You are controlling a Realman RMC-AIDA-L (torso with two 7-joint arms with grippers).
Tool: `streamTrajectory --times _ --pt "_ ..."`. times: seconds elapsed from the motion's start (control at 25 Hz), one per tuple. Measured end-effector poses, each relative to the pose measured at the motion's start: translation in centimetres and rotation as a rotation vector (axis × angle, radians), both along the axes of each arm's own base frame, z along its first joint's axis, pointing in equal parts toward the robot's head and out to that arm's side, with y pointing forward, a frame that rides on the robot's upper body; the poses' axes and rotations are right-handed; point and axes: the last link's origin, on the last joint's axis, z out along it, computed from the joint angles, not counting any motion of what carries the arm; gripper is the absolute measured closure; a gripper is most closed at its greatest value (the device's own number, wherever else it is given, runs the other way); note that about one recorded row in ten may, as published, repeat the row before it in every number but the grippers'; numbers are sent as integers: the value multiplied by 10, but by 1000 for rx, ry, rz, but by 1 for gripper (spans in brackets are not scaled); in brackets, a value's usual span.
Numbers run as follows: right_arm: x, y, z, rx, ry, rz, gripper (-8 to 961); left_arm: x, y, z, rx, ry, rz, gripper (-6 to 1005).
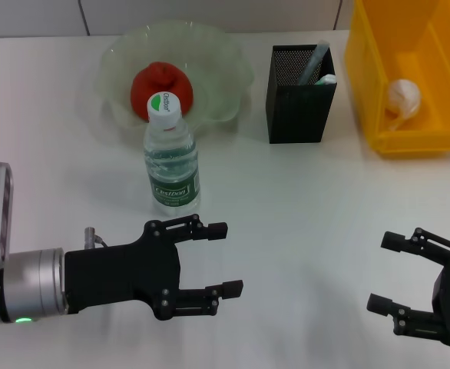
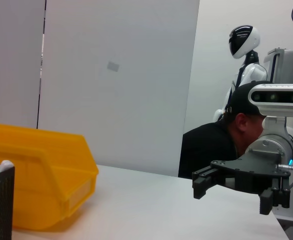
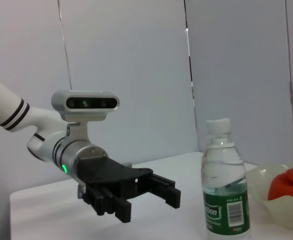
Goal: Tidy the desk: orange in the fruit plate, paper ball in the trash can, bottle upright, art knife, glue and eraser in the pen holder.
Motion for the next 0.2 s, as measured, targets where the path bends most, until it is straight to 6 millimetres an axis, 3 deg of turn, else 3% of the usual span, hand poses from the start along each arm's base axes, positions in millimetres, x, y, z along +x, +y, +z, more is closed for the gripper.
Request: streamTrajectory --times 0.2 --pt "0 1 1 13 7 -9 108 0 0 0 1 0 1 214"
